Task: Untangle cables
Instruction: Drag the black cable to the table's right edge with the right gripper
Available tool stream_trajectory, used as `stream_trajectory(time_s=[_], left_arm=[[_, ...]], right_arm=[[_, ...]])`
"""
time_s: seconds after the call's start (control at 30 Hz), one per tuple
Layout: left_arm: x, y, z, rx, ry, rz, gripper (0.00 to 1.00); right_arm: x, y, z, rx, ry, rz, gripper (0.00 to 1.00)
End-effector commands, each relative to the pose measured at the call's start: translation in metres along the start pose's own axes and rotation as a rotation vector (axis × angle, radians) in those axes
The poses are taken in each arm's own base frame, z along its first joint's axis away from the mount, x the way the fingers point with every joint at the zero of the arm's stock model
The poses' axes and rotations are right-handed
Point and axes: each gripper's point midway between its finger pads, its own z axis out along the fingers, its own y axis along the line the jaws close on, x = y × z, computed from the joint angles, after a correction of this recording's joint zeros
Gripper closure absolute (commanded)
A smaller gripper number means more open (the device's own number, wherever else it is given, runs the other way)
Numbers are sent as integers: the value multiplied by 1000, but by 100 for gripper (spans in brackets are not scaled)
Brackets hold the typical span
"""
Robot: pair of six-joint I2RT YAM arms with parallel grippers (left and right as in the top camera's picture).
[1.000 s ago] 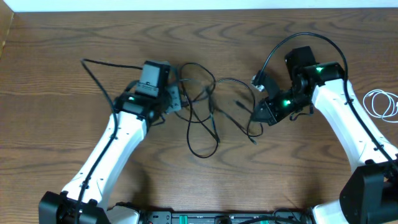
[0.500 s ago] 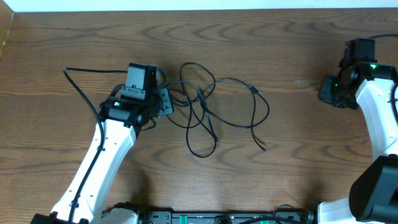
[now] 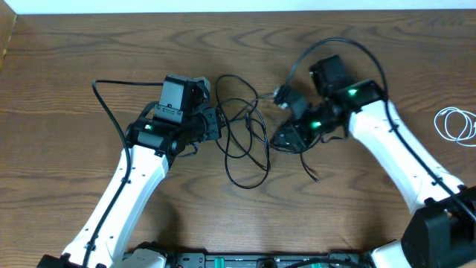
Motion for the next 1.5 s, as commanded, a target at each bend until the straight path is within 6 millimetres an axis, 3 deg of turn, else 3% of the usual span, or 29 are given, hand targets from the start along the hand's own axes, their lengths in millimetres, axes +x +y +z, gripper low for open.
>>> stream_trajectory(time_s=[0.0, 0.17, 0.23, 0.27, 0.37, 0.4, 0.53, 0.6, 0.67, 0.77, 0.83, 0.97, 1.1, 1.2, 1.33, 1.47], left_arm=[[3, -1, 1, 6, 9, 9, 92], [3, -1, 1, 6, 9, 9, 92], [3, -1, 1, 6, 9, 9, 92], [3, -1, 1, 6, 9, 9, 92], [1, 4, 1, -21, -2, 9, 92], [-1, 10, 1, -54, -15, 9, 92], [-11, 45, -5, -257, -80, 5, 92], [-13, 50, -7, -284, -92, 3, 92], [-13, 50, -7, -286, -93, 2, 92], [-12, 51, -7, -289, -89, 2, 92], [-14, 56, -9, -320, -99, 2, 92], [-17, 76, -17, -430, -127, -16, 92], [-25, 100, -27, -465, -157, -115, 92], [-36, 119, -41, -481, -211, -232, 92], [-41, 130, -51, -496, -257, -313, 92], [-35, 165, -72, -662, -318, -443, 92]], right_arm=[[-6, -16, 9, 199, 21, 25, 54], [-20, -3, 32, 213, 2, 2, 57], [-19, 0, 41, 205, 17, -5, 91], [-19, 1, 41, 205, 17, -4, 98], [-17, -2, 31, 212, 14, 5, 99], [-16, -4, 24, 217, 17, 1, 99], [-11, -37, -48, 300, -60, 76, 99], [-7, -63, -92, 364, -156, 155, 99], [-3, -76, -116, 388, -213, 203, 99], [21, -128, -156, 585, -266, 442, 99], [52, -169, -194, 814, -315, 700, 99], [103, -205, -244, 979, -386, 968, 99], [147, -223, -277, 1011, -491, 1208, 99], [145, -223, -276, 910, -515, 1173, 99], [146, -224, -278, 931, -499, 1152, 99], [194, -226, -303, 1152, -538, 1459, 99]])
